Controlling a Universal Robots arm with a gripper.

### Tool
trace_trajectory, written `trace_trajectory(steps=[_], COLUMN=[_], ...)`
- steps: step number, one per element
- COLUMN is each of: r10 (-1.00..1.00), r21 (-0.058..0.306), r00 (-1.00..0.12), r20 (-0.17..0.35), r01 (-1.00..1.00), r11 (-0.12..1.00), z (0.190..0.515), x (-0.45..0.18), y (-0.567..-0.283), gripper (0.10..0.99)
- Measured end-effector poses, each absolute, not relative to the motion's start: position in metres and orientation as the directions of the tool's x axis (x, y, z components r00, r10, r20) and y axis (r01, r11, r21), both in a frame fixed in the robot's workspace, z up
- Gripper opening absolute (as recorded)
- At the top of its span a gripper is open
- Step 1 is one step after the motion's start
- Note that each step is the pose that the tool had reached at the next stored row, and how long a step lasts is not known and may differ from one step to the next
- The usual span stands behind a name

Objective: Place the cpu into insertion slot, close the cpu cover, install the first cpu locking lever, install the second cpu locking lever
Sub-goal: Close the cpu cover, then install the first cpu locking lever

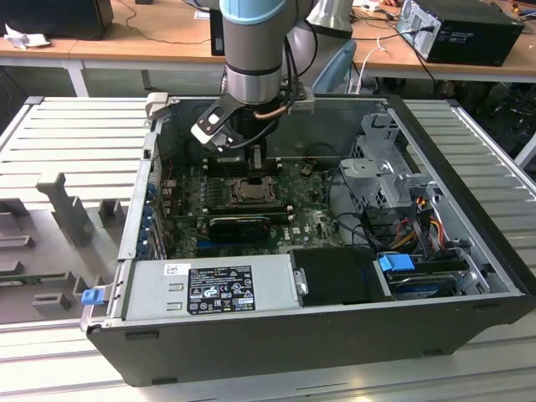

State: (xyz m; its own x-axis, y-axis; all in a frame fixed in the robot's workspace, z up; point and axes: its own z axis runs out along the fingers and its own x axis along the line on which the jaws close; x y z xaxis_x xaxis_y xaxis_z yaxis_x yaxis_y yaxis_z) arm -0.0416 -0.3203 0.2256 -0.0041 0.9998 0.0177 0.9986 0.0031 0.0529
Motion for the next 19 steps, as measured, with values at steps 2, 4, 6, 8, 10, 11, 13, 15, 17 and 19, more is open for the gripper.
trace_trajectory(steps=[2,4,6,8,10,11,13,15,17,19], r10=[1.0,1.0,1.0,1.0,1.0,1.0,1.0,1.0,1.0,1.0], r21=[0.053,0.053,0.053,0.053,0.053,0.053,0.053,0.053,0.053,0.053], r00=[-0.004,-0.004,-0.004,-0.004,-0.004,-0.004,-0.004,-0.004,-0.004,-0.004], r20=[0.018,0.018,0.018,0.018,0.018,0.018,0.018,0.018,0.018,0.018], r01=[0.999,0.999,0.999,0.999,0.999,0.999,0.999,0.999,0.999,0.999], r11=[0.003,0.003,0.003,0.003,0.003,0.003,0.003,0.003,0.003,0.003], z=[0.2256,0.2256,0.2256,0.2256,0.2256,0.2257,0.2263,0.2267,0.2272,0.2277], x=[-0.0435,-0.0453,-0.0467,-0.0476,-0.0488,-0.0489,-0.049,-0.049,-0.0491,-0.049], y=[-0.3203,-0.3202,-0.3203,-0.3203,-0.3203,-0.3203,-0.3203,-0.3203,-0.3203,-0.3203], gripper=[0.106,0.106,0.106,0.106,0.106,0.106,0.106,0.106,0.106,0.106])
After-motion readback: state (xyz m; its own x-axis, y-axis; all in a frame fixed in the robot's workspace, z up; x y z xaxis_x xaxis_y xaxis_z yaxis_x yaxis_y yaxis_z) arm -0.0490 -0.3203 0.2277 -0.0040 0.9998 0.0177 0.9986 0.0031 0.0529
